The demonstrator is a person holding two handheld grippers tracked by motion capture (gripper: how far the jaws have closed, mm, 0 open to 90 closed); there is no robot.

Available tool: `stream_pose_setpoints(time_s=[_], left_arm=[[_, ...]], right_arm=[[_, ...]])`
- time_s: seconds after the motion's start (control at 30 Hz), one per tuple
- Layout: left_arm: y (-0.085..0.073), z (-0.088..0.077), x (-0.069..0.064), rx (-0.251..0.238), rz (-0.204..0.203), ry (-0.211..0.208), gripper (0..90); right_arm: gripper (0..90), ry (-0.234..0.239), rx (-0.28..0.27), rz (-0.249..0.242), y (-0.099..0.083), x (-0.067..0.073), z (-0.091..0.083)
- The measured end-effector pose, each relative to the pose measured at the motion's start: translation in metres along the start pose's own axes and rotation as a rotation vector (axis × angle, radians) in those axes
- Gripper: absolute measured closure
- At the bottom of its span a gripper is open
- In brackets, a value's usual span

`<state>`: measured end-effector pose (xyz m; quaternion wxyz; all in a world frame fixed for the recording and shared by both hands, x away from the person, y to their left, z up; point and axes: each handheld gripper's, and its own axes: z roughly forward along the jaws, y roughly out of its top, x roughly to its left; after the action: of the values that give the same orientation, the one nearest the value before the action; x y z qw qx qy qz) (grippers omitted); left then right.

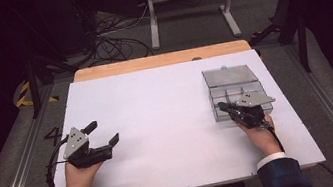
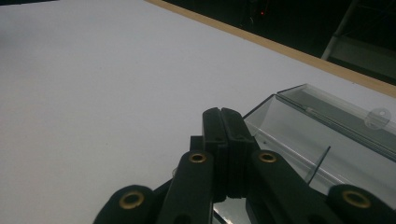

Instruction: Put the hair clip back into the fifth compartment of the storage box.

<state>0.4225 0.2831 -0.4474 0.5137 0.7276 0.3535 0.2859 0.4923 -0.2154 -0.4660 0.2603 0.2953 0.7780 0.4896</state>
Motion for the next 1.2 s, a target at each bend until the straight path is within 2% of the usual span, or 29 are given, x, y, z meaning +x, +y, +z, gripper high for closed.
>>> stream_pose_setpoints(time_s=[0.8, 1.2], left_arm=[[0.000, 0.000, 0.000, -0.003, 0.002, 0.002, 11.9], [0.000, 0.000, 0.000, -0.003, 0.002, 0.003, 11.9]], right_arm=[[90.0, -0.079, 0.018, 0.032, -0.007, -0.016, -0.014], [90.0, -0.104, 0.042, 0.054, -0.012, -0.023, -0.016]])
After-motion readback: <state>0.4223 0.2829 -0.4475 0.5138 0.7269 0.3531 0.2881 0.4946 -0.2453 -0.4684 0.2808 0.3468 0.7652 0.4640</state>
